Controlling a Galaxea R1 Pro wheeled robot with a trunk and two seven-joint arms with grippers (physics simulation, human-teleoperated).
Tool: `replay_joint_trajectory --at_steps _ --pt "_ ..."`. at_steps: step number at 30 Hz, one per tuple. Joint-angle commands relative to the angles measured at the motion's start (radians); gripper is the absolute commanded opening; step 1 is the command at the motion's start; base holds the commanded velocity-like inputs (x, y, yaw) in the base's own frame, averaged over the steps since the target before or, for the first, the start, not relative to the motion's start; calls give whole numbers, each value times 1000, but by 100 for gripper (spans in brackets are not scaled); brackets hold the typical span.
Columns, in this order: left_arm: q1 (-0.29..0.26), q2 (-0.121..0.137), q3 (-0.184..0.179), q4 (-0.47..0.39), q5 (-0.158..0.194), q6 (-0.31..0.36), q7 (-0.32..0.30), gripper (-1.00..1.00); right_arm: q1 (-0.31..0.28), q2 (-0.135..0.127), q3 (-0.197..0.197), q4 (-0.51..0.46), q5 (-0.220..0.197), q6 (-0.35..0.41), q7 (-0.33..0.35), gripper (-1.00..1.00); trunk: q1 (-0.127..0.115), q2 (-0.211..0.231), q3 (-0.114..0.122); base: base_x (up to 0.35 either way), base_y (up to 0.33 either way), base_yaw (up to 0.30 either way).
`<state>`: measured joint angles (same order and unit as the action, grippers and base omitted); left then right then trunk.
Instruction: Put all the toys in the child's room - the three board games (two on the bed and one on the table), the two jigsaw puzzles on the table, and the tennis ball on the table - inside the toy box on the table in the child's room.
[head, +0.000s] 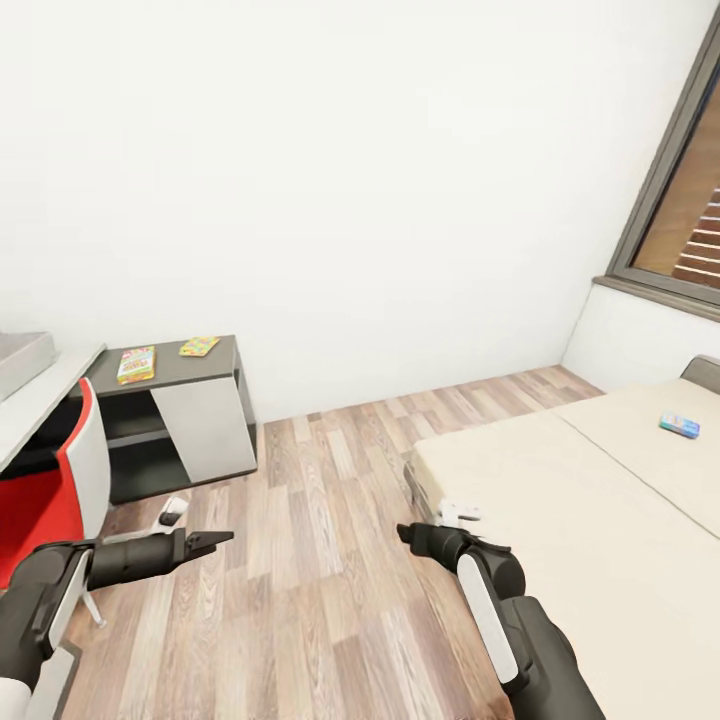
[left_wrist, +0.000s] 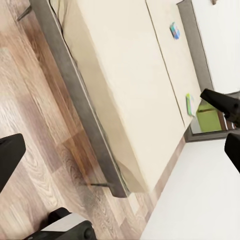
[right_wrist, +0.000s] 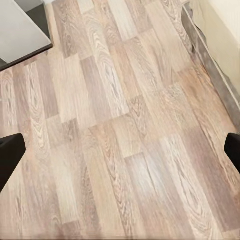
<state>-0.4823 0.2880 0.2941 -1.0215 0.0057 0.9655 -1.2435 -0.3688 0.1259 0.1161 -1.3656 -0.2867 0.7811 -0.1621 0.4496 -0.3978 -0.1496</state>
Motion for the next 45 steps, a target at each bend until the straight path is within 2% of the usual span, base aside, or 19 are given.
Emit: replay_joint_trajectory --at_steps 1,8,26,29,34,39,45 --pt "-1 -1 1 0 0 10 -3 100 -1 0 1 -1 -10 -4 -10 100 0 -2 -2 -84 -27 48" --pt "-1 -4 2 0 0 10 -3 100 -1 0 2 1 -11 -51 -11 100 0 -2 -2 -26 -9 15" --pt "-1 -4 2 1 -1 10 3 100 -1 0 5 14 -11 -56 -10 100 0 -2 -2 -62 -61 0" --pt "-1 -4 1 1 -1 10 4 100 -1 0 27 14 -10 -57 -11 100 0 -2 -2 -8 -8 0" --pt "-1 -5 -1 1 0 10 4 100 -1 0 91 15 -7 -59 -12 100 0 -2 -2 -3 -16 0" --pt "-1 -5 -1 1 0 10 4 100 -1 0 114 16 -6 -60 -13 100 0 -2 -2 -45 -115 0" --pt "-1 -6 -1 1 -1 10 5 100 -2 0 119 16 -6 -60 -13 100 0 -2 -2 -65 -140 0"
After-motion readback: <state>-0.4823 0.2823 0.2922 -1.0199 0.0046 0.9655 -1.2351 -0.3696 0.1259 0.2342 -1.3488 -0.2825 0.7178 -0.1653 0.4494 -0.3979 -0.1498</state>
